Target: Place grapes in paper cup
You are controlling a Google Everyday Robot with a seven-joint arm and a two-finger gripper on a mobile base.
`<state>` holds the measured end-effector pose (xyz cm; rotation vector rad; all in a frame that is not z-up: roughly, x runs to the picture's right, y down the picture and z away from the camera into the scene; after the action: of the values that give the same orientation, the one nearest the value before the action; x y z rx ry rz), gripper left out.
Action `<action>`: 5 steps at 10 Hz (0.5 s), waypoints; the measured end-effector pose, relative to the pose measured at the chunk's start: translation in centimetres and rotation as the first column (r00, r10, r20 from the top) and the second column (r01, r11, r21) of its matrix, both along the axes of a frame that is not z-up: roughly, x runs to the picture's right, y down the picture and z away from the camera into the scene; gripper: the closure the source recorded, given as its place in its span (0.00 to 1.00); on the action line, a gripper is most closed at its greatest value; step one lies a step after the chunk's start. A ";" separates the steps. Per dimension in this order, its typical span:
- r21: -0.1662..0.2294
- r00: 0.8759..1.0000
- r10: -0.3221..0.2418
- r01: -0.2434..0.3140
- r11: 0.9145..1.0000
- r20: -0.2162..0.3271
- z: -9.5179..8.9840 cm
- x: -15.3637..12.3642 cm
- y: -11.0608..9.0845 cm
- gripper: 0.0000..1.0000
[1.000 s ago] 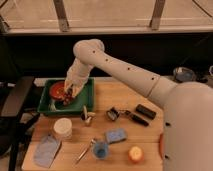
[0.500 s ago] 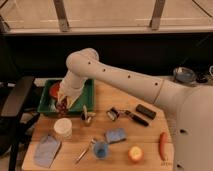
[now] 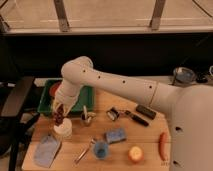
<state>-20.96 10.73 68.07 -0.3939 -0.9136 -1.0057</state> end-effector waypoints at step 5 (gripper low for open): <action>-0.010 1.000 -0.014 0.014 1.000 0.013 0.9 -0.1 2.2 0.23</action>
<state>-21.09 12.90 68.98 -0.4028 -0.9293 -1.0181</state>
